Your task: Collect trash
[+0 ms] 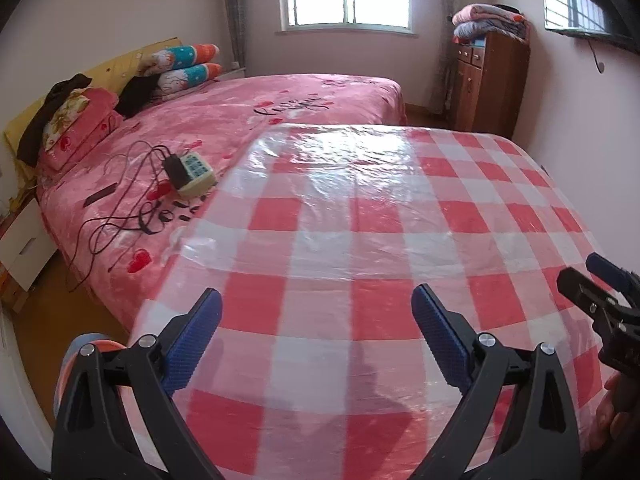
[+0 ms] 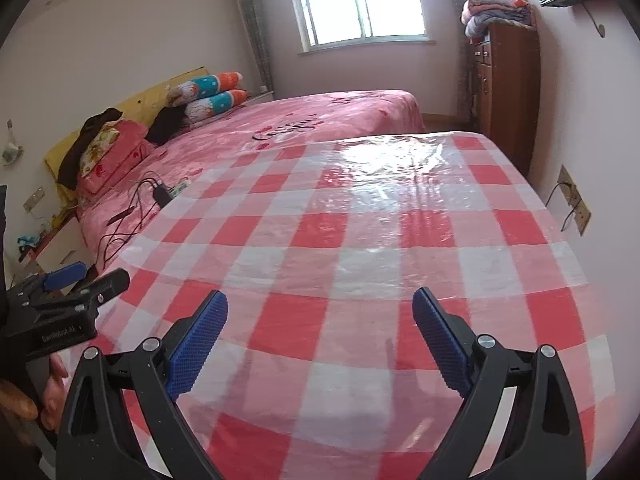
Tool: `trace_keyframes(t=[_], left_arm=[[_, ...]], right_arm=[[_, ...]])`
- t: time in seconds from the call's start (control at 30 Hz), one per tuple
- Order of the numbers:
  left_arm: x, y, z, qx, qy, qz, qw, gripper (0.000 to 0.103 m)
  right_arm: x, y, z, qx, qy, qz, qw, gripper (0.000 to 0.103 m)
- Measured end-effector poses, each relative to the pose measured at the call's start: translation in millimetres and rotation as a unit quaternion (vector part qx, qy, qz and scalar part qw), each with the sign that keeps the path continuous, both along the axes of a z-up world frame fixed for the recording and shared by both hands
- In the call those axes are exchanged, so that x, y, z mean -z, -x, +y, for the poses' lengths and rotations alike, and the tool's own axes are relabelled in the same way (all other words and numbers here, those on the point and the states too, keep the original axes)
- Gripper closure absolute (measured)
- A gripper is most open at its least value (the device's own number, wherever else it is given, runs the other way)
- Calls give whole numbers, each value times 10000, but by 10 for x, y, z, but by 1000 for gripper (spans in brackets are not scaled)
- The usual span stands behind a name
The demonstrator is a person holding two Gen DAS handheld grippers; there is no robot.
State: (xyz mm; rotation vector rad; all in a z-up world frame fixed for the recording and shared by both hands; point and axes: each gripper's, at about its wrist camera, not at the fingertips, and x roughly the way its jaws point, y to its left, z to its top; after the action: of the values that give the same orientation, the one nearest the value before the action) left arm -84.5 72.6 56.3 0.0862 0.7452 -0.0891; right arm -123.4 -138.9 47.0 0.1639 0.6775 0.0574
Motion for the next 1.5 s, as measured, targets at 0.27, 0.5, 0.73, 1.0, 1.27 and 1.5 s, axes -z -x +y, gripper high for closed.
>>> trace_keyframes(t=[0.27,0.5,0.73,1.0,1.27,1.5], left_arm=[[46,-13,-314,240,-119,84,9996,7],[60,-63,-504,326,-73,126,9994,7],[97,-97,-658,359,-130,98,9992,7],[66,-113,-710,302,19,50,9995,7],[7,-69,-717,262,80,-133,9995,7],[13,-81,-727,211,14,-147,9997,7]], right_arm=[[35,1,-172,200,74,9,9998,10],[34,35,-325,382,152,-47,9991,11],[50,46,-429,541,233,-39,9983,10],[31,75,-502,697,392,-125,9967,11],[17,106,-554,733,416,-174,9963,11],[2,113,-557,702,464,-196,9963,10]])
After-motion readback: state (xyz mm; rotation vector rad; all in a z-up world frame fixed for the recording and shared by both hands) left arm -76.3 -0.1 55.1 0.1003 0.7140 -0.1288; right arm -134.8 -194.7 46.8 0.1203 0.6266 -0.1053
